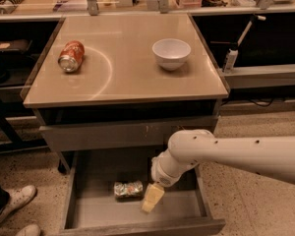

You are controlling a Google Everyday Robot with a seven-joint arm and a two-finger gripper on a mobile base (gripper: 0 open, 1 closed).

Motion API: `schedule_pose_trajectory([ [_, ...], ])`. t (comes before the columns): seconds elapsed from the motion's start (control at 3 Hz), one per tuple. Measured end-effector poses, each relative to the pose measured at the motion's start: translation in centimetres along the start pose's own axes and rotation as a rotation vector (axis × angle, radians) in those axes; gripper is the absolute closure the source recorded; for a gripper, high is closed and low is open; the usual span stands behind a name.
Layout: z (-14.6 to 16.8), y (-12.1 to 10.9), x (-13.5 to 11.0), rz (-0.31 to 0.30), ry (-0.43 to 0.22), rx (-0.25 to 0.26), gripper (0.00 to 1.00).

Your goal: Pick 7up can from middle drawer and place on counter

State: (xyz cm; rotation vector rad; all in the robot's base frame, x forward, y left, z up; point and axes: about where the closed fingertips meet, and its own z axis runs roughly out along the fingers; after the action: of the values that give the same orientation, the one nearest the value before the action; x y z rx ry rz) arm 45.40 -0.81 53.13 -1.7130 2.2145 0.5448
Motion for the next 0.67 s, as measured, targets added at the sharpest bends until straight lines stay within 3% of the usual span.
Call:
schedule_pose_trajectory([
  [0.33,1.6,-1.8,-1.0,-0.008,-0.038,0.028,0.00],
  [0.67,5.2,-4.2,-2.1,0.026,-0.087,0.046,0.00],
])
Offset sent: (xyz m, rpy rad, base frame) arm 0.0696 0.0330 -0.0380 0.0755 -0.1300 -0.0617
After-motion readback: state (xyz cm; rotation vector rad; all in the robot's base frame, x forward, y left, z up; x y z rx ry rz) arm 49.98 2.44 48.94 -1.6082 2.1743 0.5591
